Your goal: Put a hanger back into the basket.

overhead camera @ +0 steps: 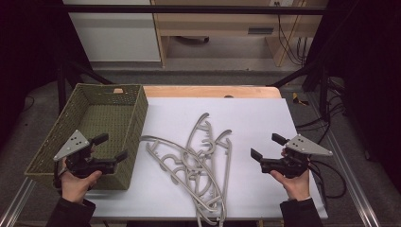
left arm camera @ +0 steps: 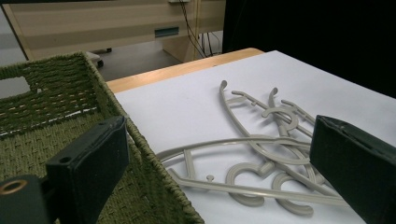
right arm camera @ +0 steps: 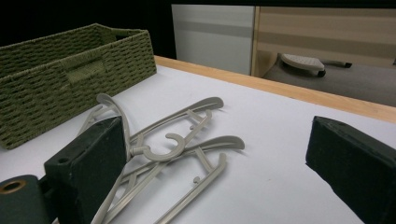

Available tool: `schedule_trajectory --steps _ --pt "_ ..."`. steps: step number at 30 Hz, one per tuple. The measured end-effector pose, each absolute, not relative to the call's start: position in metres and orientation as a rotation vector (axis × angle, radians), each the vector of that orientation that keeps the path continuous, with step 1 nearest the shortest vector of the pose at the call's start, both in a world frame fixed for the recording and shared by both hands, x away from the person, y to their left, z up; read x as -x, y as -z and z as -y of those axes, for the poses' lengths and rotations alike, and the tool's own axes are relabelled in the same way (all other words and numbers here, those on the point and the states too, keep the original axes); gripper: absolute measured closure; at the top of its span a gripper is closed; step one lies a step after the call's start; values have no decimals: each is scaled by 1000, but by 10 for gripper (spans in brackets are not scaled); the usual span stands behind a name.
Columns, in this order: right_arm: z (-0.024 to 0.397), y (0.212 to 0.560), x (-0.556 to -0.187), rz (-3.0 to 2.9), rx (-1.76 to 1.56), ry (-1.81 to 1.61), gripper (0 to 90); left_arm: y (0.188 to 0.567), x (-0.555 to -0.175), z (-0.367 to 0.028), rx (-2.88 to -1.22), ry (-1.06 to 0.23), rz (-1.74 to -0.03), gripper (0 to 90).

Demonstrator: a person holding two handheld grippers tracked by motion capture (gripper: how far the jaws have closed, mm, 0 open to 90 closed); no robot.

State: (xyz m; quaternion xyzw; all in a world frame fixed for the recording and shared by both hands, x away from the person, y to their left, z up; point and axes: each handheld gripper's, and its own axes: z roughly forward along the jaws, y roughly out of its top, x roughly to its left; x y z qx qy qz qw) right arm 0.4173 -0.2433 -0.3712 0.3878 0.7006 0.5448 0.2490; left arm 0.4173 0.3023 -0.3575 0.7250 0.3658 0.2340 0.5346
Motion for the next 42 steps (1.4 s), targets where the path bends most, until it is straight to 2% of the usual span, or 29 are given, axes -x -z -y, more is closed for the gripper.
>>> schedule_trajectory --steps 17,27,42 --pt "214 360 -419 -2036 -1046 -1347 90 360 -419 -305 -1760 -551 -891 43" --pt "171 350 -432 -2216 -1008 -1172 178 361 -420 -305 -1788 -550 -892 43" --pt "102 364 -459 -2473 -961 -899 300 359 -419 -304 -1801 -554 -885 43"
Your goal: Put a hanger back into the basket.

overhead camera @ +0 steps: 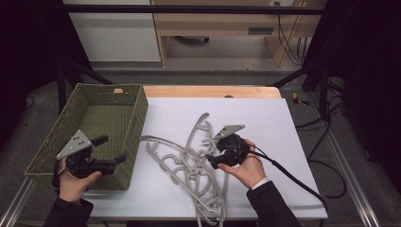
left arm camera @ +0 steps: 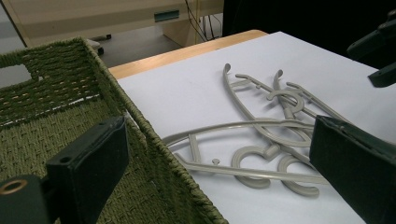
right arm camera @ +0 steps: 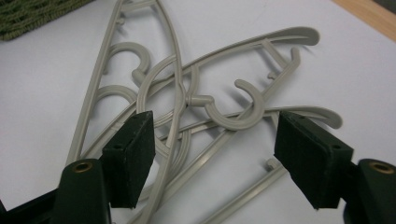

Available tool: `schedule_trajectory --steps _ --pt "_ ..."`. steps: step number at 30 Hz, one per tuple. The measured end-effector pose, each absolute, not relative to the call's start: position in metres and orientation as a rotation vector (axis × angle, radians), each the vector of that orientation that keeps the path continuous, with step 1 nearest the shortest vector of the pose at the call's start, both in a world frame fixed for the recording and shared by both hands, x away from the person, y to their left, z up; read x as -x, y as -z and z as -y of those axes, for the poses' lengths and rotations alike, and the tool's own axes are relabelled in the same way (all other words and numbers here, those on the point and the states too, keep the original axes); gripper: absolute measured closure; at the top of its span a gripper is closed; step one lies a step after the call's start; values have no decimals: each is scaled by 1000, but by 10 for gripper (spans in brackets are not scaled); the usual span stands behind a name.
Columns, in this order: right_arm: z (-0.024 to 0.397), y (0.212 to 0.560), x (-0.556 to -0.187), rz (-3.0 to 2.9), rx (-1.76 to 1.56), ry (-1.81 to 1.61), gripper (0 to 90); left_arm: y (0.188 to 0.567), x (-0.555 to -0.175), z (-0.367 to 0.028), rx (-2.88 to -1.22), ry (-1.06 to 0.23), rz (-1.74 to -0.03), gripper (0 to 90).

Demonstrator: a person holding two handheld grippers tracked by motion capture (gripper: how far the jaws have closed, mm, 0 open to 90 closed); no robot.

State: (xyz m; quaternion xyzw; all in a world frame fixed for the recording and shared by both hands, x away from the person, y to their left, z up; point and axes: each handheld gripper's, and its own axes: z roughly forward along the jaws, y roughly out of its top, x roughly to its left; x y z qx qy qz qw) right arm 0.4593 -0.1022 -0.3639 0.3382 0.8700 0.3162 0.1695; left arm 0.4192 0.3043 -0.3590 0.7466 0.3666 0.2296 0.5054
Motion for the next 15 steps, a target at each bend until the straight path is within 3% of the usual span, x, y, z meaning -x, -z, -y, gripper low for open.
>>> schedule_trajectory --steps 15 --pt "65 398 -484 -2640 -985 -690 475 359 -420 -305 -1813 -554 -883 44"
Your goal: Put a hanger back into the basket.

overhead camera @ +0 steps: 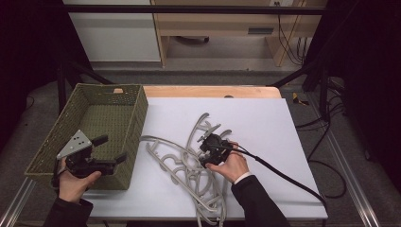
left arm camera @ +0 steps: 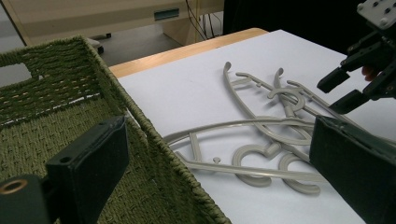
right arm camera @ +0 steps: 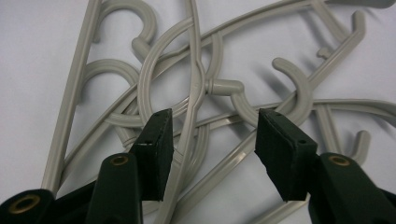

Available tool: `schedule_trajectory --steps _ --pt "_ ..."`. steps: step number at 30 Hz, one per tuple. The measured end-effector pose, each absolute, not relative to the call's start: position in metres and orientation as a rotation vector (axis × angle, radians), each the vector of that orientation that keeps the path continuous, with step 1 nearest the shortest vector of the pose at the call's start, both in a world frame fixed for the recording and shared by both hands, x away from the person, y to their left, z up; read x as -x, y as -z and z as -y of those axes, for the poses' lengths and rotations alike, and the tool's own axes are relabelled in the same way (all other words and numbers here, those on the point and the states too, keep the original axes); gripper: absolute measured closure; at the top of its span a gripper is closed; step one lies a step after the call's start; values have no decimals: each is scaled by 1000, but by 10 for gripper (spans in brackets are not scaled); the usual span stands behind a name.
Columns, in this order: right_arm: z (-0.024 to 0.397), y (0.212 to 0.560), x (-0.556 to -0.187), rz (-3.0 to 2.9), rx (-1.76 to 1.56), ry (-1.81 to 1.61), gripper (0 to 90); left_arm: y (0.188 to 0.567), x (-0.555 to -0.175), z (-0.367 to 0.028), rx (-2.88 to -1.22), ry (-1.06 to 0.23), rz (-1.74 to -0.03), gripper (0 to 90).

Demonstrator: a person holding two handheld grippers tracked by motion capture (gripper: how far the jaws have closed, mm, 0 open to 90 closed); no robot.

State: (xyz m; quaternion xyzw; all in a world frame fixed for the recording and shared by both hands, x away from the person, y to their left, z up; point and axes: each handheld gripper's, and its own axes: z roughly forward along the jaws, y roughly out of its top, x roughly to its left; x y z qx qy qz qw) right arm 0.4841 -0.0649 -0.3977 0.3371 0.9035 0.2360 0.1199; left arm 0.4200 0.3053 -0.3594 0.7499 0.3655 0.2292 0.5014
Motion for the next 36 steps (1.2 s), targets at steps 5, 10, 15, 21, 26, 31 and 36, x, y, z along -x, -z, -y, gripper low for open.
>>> schedule_trajectory --steps 5,10,15,21,26,31,36 --pt "57 410 -489 -2674 -982 -640 523 359 -420 -304 -1818 -557 -879 44" --pt "48 424 -495 -2715 -1009 -591 586 359 -419 -303 -1820 -556 -873 44" --pt "46 431 -499 -2735 -1025 -577 638 359 -419 -304 -1819 -555 -874 45" --pt "43 438 -503 -2760 -1071 -582 738 359 -419 -303 -1826 -557 -869 45" --pt "43 438 -503 -2759 -1089 -579 779 359 -419 -303 -1821 -556 -872 46" --pt "43 438 -505 -2721 -1162 -551 820 359 -419 -303 -1826 -559 -870 47" --pt "44 437 -506 -2699 -1188 -535 826 359 -419 -303 -1827 -559 -870 47"
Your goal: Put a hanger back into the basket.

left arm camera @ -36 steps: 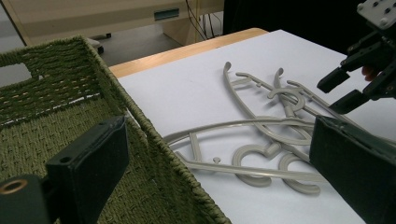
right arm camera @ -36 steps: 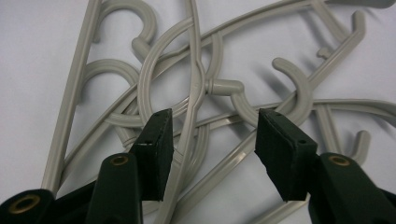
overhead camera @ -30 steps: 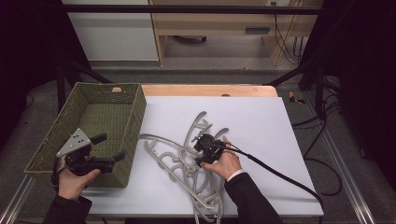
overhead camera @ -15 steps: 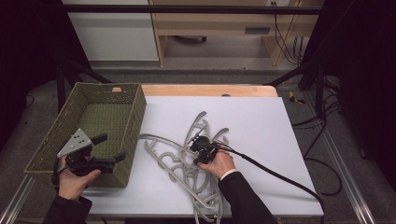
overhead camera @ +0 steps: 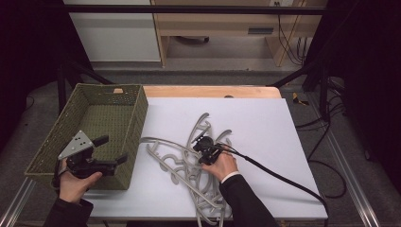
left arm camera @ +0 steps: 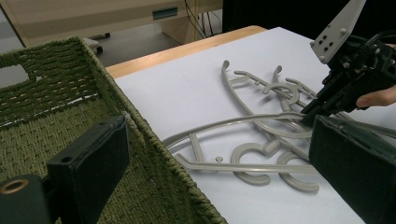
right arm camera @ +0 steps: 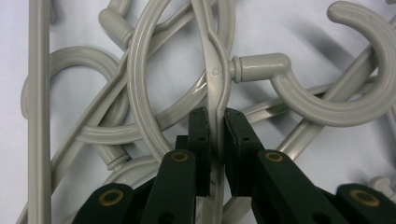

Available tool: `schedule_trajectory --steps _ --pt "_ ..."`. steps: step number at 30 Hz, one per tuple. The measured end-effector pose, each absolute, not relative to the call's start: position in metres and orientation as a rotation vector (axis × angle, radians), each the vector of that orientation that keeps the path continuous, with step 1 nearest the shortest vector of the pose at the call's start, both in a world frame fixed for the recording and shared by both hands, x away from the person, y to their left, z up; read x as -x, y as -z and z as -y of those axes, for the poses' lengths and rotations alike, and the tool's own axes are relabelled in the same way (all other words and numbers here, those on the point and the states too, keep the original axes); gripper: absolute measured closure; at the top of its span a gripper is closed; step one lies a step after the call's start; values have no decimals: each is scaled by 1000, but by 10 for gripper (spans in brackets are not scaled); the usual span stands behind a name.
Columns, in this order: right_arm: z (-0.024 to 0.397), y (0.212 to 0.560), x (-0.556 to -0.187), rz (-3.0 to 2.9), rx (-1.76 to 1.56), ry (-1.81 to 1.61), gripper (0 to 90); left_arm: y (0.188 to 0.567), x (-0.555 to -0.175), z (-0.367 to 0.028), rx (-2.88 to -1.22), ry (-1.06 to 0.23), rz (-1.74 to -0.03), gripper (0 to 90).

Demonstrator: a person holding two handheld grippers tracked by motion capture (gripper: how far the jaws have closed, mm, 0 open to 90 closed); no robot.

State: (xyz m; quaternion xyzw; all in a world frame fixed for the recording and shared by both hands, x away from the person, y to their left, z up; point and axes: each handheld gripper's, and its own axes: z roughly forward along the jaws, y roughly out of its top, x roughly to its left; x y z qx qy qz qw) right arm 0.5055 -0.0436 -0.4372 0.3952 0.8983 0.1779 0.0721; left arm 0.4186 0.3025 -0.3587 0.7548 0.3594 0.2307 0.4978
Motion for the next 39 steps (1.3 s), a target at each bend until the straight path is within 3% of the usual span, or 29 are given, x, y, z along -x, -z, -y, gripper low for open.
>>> schedule_trajectory --steps 18,39 --pt "54 417 -503 -2703 -1132 -576 835 357 -417 -303 -1827 -567 -866 48" --pt "87 361 -485 -2676 -1013 -703 835 351 -413 -299 -1829 -564 -846 50"
